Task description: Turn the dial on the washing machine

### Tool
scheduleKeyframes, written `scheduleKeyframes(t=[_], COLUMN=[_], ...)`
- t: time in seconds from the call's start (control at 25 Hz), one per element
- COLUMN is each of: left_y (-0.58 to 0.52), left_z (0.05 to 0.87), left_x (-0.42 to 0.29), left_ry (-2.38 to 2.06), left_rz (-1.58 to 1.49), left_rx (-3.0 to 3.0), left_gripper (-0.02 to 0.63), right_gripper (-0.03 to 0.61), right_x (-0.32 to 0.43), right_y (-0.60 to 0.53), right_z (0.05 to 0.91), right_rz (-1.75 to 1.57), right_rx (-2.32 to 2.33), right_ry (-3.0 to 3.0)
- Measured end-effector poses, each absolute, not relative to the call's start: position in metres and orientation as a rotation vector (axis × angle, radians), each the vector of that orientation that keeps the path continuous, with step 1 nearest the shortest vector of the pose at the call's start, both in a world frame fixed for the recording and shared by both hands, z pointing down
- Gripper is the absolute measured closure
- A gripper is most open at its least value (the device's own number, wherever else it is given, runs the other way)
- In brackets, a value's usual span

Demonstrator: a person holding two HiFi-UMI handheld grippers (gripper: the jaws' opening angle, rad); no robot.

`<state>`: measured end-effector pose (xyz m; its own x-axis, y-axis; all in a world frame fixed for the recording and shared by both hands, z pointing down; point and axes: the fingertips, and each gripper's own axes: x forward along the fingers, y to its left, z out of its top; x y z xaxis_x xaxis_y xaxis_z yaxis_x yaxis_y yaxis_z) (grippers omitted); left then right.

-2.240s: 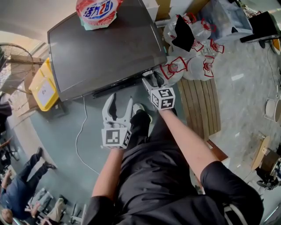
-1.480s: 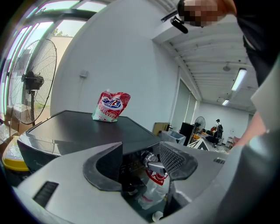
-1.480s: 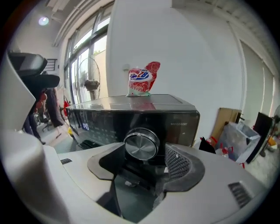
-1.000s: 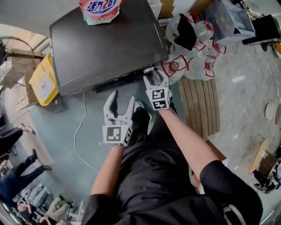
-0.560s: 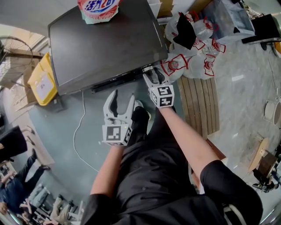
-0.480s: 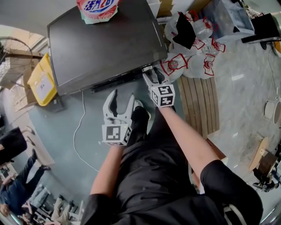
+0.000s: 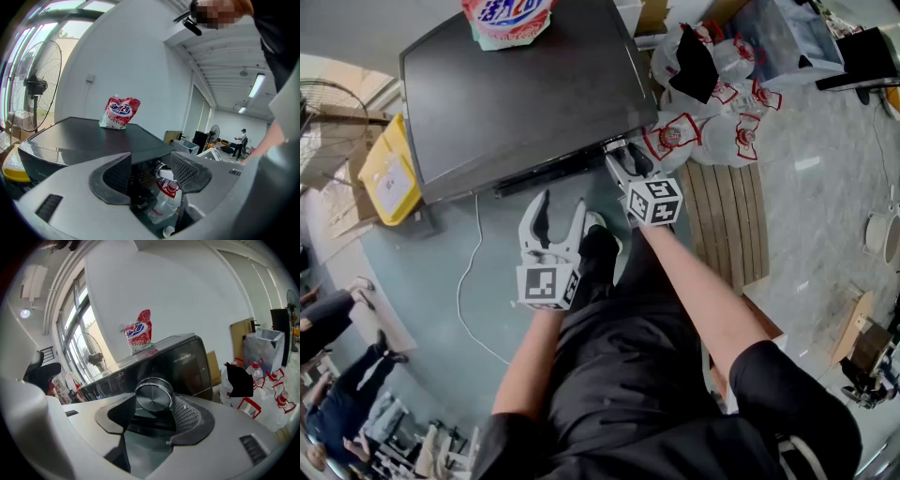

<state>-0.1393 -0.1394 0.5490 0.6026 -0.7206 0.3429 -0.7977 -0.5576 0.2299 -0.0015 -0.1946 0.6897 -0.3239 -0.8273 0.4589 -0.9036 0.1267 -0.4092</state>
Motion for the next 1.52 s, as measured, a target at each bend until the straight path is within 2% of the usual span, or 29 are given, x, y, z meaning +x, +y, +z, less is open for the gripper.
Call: scheduleKeyframes(t=[0.28,0.72,0.96,1.08,1.52], left_y=[-0.140,-0.137,-0.137,-0.138,-0.141], left_z=[0.551,0.557,0.557,0.557,0.560], left_x=[-0.139,-0.137,-0.136,-0.137,-0.134], left_ry=[-1.221,-1.217,-1.218,-1.220,-1.215], left_rz=[0.300,0.316,0.308,0.305,0.328], left_rx=[2.473,2.457,2.458,2.451,2.444], left_gripper=[0.373,0.373,0.373,0.373,0.373], right_gripper=[0.345,0.337,0.337,0.337,0.337], right_x=[-0.001,-0.012,-0.014,-0.013,-0.005], right_y=[-0.192,-0.192,-0.197,-0.197,-0.200], right_z=[0.690,0.681,0.688,0.688,0.687], right_rz=[0.894,0.457,0.376,0.399,0.792], right_rx=[1.743,1.624,1.585,1.596,1.701], right_ry=[-2.258,-2.134,-2.088,-2.087,-2.218])
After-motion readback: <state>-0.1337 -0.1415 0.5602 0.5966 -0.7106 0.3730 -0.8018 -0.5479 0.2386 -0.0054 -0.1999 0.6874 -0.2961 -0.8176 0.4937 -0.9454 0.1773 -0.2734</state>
